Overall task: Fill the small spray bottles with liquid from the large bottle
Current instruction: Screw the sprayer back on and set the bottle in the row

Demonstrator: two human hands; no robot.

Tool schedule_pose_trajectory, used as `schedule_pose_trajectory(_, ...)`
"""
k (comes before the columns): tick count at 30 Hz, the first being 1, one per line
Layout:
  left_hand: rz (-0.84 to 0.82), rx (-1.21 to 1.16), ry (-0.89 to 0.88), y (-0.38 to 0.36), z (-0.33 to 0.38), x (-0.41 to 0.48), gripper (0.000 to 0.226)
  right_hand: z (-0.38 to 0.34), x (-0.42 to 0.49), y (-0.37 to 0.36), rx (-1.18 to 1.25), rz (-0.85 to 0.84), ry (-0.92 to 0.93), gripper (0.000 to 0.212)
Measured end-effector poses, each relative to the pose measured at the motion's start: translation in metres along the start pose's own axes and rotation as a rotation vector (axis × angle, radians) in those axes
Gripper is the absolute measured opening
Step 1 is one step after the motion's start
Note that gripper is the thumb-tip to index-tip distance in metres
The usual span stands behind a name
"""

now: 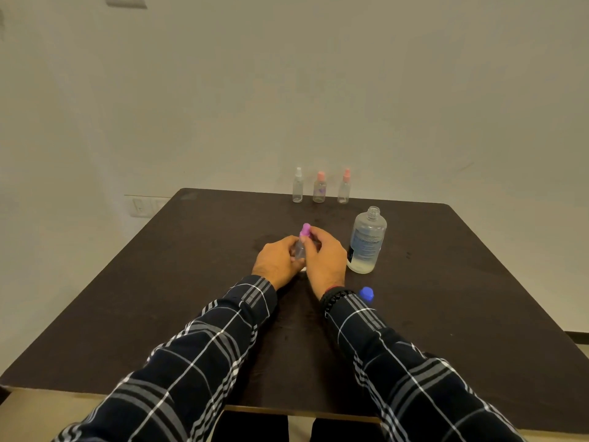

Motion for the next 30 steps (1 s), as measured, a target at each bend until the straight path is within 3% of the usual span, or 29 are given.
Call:
schedule_pose_trajectory(10, 0.021, 0.026, -0.021, 0.004, 0.004, -0.003, 0.032, -0.003, 0.002, 0.0, -0.123, -0.008, -0.019, 0.016)
schedule_pose_trajectory(16, 0.002, -0.002, -0.009, 0.002, 0.002, -0.003, 0.025, 0.002, 0.003, -0.001, -0.129, -0.08, -0.026, 0.056)
schedule_pose_trajectory(19, 0.011, -0.015, -0.009, 0.003, 0.002, -0.003, 0.026, -0.009, 0.004, -0.008, -0.13, -0.129, 0.047, 0.041)
schedule_pose_trajectory(24, 0.001, 0.002, -0.015, 0.003, 0.003, -0.003, 0.029, -0.001, 0.008, -0.005, -0.071, -0.098, -0.05, 0.018)
schedule_pose_trajectory(30, 0.032, -0.002, -0.024, 0.005, 0.003, -0.003, 0.023, 0.016, 0.001, -0.006, -0.083, -0.121, -0.099, 0.049)
Point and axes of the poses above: each hand's wrist, its own x-axis towards the middle knuckle, its own y-axis out of the back of the hand, z = x × y, the point moved 10 cm from there along x, towards the middle knuckle, and after that the axes turned 2 degrees about -y, right-handed, at the moved point
